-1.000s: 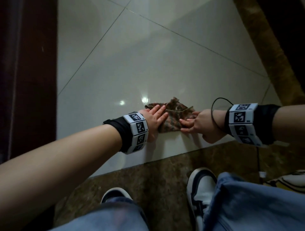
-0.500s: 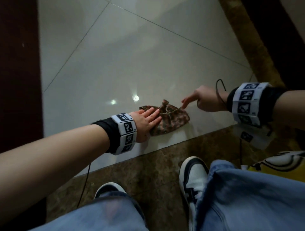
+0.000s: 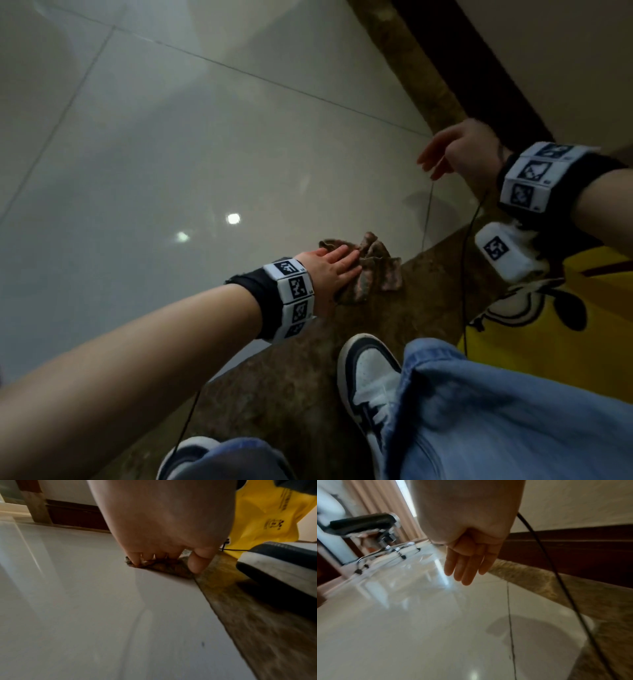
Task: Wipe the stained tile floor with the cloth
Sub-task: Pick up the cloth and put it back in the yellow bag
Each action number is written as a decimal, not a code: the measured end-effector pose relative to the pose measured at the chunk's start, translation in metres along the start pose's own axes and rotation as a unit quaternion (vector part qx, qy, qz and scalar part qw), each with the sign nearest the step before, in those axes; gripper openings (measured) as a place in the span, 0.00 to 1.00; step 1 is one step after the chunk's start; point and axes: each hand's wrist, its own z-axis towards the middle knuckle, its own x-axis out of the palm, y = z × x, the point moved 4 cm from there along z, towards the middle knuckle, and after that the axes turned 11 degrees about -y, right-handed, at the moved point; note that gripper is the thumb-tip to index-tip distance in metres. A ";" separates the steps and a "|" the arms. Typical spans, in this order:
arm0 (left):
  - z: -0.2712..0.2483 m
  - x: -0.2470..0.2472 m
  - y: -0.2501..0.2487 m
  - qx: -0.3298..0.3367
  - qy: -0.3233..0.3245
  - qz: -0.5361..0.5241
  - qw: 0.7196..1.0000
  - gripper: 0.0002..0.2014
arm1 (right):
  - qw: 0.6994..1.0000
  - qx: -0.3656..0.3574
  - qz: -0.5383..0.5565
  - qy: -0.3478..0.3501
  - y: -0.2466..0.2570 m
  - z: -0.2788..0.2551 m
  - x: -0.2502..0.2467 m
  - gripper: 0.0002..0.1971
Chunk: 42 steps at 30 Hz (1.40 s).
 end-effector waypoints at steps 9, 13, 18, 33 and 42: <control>0.051 -0.016 -0.031 0.074 -0.048 -0.023 0.996 0.33 | 0.985 0.083 0.086 -0.127 -0.025 0.009 -0.053 0.24; 0.067 -0.051 -0.038 0.024 -0.111 -0.115 0.987 0.22 | 0.988 0.084 0.074 -0.103 -0.033 0.011 -0.056 0.24; 0.074 -0.068 -0.048 -0.045 -0.133 -0.101 0.985 0.22 | 0.988 0.062 0.103 -0.092 -0.021 0.015 -0.069 0.20; 0.042 -0.144 0.001 -0.155 -0.225 -0.513 0.814 0.13 | 0.958 0.000 0.228 -0.176 0.043 -0.018 -0.125 0.24; 0.023 -0.281 -0.002 -0.072 -0.318 -0.447 0.833 0.14 | 0.905 -0.006 0.309 -0.293 0.052 -0.087 -0.222 0.22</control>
